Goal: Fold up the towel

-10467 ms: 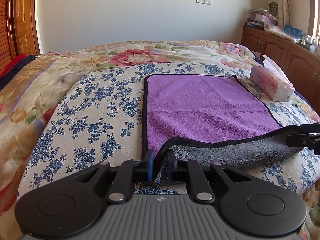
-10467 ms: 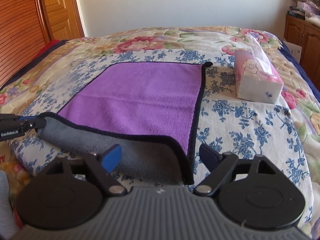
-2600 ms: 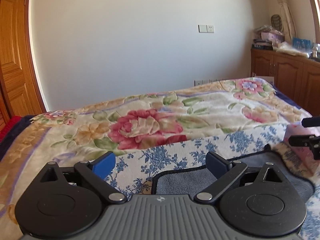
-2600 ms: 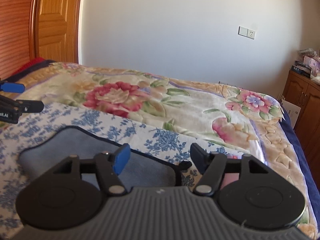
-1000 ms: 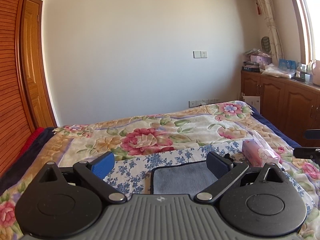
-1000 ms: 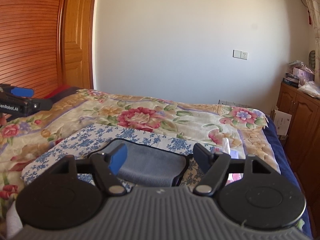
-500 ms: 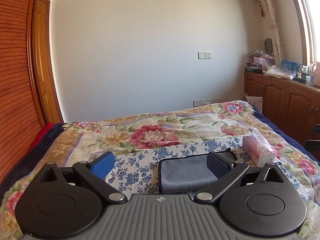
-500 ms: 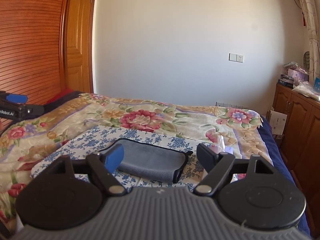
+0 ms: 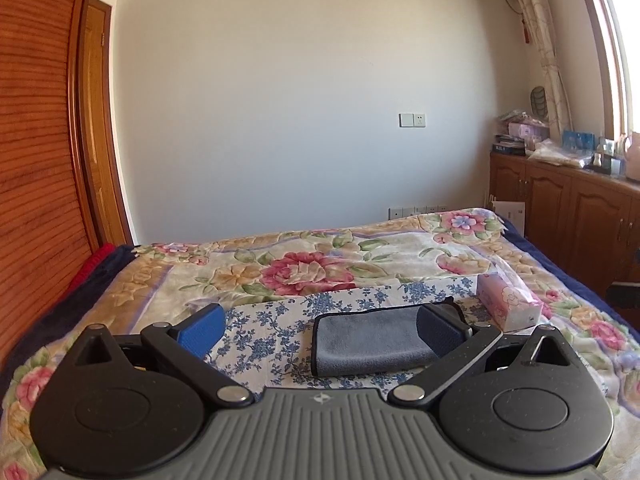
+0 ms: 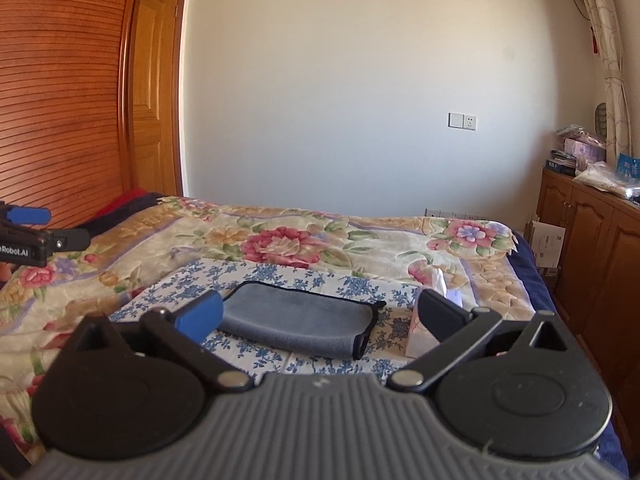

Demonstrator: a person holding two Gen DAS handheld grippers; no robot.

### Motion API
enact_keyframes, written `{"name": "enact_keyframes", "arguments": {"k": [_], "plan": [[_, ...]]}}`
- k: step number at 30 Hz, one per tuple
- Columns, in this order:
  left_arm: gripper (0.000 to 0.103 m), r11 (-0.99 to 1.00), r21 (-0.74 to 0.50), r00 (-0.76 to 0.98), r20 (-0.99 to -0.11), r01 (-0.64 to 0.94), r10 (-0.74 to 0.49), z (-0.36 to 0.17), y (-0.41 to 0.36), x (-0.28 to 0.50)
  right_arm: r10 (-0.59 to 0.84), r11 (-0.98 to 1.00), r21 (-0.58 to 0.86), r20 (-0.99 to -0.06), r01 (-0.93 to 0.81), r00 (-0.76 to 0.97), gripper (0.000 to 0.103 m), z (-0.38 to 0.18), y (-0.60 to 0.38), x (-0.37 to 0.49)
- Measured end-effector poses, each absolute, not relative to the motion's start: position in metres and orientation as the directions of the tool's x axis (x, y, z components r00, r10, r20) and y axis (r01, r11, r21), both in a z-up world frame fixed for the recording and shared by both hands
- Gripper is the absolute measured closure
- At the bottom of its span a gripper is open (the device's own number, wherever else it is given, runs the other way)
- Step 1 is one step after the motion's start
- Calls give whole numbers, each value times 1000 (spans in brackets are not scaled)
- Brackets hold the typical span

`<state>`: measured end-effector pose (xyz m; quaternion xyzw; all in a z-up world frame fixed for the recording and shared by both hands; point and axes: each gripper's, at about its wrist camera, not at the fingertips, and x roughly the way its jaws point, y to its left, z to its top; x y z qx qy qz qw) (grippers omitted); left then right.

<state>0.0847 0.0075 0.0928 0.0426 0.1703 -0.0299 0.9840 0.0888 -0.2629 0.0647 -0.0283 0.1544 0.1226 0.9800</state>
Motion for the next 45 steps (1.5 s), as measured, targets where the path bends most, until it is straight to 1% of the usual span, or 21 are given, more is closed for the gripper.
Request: {"name": "enact_keyframes", "arguments": {"k": [6, 15, 23, 34, 39, 45], "plan": [[0, 994, 59, 944, -325, 89, -65, 89, 4, 72, 227, 970, -11, -309, -242, 923, 0, 60, -262, 80], [0, 994, 80, 945, -323, 73, -43, 78, -4, 54, 225, 971, -2, -318, -238, 921, 0, 53, -260, 72], [0, 994, 63, 935, -350, 85, -58, 64, -7, 46, 214, 974, -4, -331, -228, 919, 0, 44, -262, 64], [0, 990, 94, 936, -347, 102, -63, 41, -8, 37, 190, 978, -14, -347, -208, 918, 0, 25, -264, 56], [0, 990, 103, 938, -343, 95, -54, 32, -4, 33, 185, 979, -8, -361, -201, 914, 0, 16, -265, 55], [0, 989, 112, 941, -334, 92, -49, 21, 0, 31, 180, 982, 11, -357, -188, 917, 0, 8, -268, 54]]}}
